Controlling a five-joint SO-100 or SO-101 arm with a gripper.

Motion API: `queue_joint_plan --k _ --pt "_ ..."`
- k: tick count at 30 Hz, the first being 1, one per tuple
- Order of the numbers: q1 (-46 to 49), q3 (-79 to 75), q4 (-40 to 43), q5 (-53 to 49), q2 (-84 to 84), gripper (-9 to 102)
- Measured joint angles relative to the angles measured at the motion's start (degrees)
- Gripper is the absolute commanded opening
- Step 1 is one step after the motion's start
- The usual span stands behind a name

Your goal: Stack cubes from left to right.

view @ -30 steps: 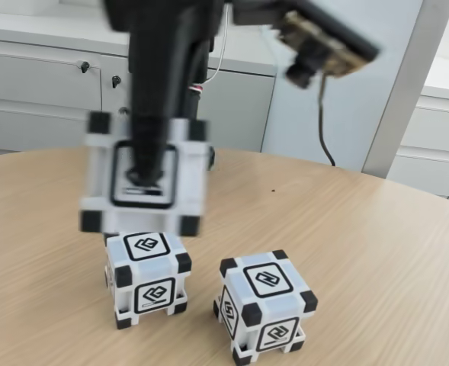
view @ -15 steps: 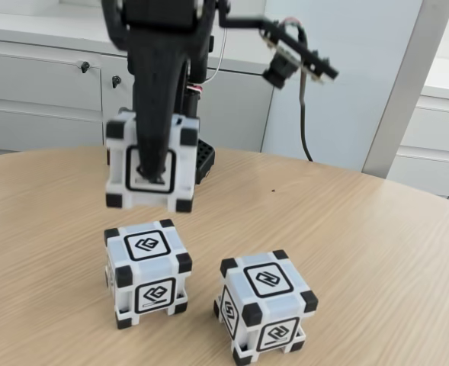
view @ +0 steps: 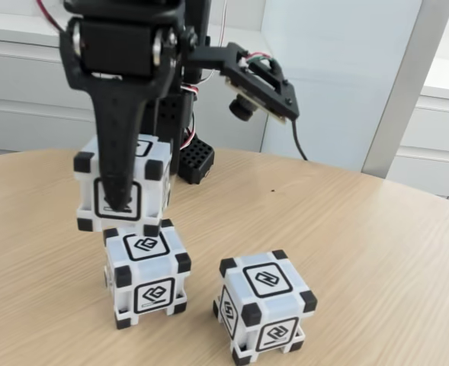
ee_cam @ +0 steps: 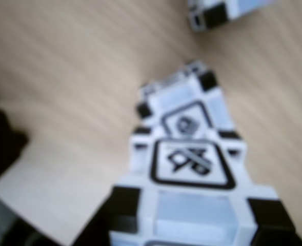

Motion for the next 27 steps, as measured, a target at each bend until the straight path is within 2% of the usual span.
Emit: queue_joint_plan --k 10,14,18,27 --pt "-0.4 0.0 0.0 -4.9 0.0 0" --pt "-5.8 0.0 0.0 -6.1 0.0 0" --pt "-7.1 0.0 0.0 -6.4 0.0 0" --pt "-6.9 0.0 0.0 -19.9 0.0 0"
